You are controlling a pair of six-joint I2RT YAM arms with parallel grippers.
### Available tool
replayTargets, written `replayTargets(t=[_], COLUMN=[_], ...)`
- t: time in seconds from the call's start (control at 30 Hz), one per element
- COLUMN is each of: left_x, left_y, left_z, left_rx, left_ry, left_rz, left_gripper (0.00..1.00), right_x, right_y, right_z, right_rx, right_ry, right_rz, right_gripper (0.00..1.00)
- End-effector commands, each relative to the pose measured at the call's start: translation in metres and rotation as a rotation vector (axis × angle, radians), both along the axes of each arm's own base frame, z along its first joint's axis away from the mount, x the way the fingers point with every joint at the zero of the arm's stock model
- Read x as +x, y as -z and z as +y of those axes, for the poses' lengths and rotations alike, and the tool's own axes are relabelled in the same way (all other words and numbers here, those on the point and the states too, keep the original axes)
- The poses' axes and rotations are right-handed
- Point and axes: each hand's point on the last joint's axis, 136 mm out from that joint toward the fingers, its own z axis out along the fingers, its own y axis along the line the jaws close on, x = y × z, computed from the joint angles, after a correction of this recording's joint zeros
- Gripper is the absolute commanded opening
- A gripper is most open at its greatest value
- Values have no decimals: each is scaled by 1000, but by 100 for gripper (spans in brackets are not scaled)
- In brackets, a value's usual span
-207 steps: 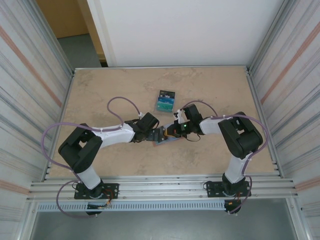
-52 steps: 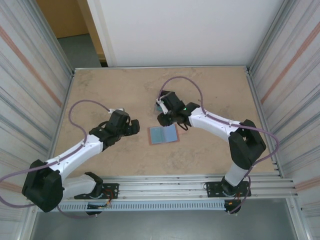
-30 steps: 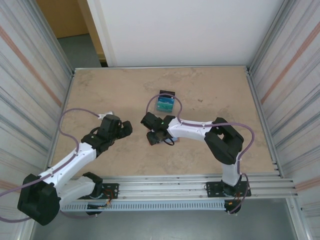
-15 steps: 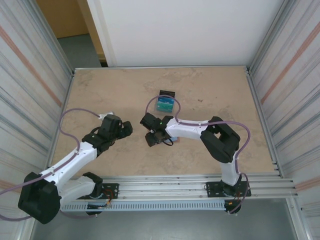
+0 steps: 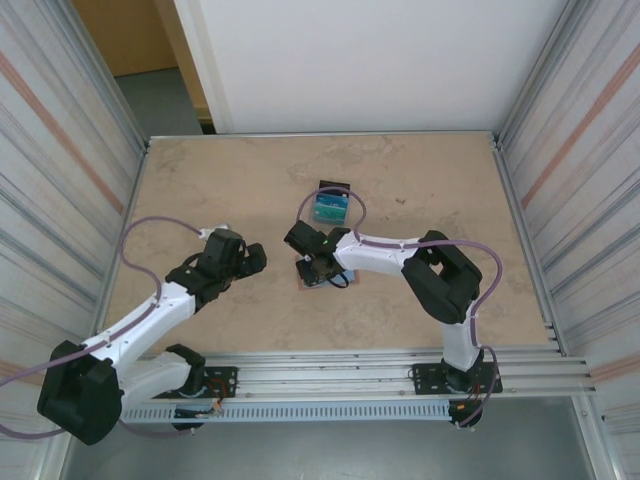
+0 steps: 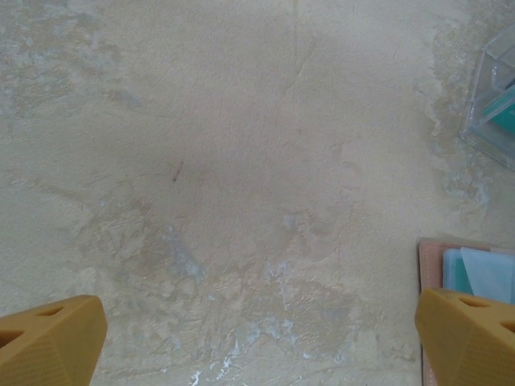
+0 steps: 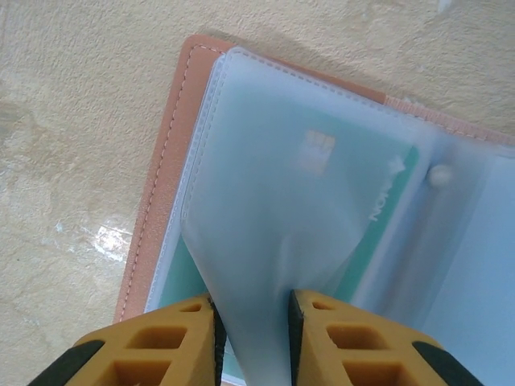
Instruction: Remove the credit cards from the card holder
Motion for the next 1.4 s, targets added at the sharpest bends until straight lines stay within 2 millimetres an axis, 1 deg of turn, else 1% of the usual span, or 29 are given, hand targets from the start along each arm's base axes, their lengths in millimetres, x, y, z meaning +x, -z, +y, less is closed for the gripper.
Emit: replayTargets(t=[0.0,0.23,0.47,0.6,0.7,0.83,1.07,1.17,1.27,1.37], left_x=[9,12,14,15,16,18,19,19,19,18], left_y=[-15,-20,-21,-21,-21,-17,1,10,20,29], left_z=[-6,-10,-17,-26,-36,-54,-97,-111,-121,-124], left_rx=[-27,-37,-29,-11,11,39,113,135,154,161], left_ry=[18,31,62,86,116,167,276,308,335,343], left_rz=[-31,-43,-45,-45,-43,-27,25,48,72,95], left_gripper=[99,99,99,99,99,99,99,99,99,99], right_x=[0,10,14,17,19,23,26,26,28,29], right_y=[1,-18,-28,-28,-27,-27,-24,-23,-25,-31], right_z=[-14,-34,-48,-60,-70,-83,-107,-118,-131,-143], right_rx=[-38,-107,-104,-105,-108,-102,-104,-108,-97,-69], right_ry=[39,96,141,173,200,238,302,329,372,418], right_rz=[-12,-113,-151,-156,-153,-154,-153,-156,-157,-160], right_gripper=[29,35,37,37,37,37,37,37,37,37])
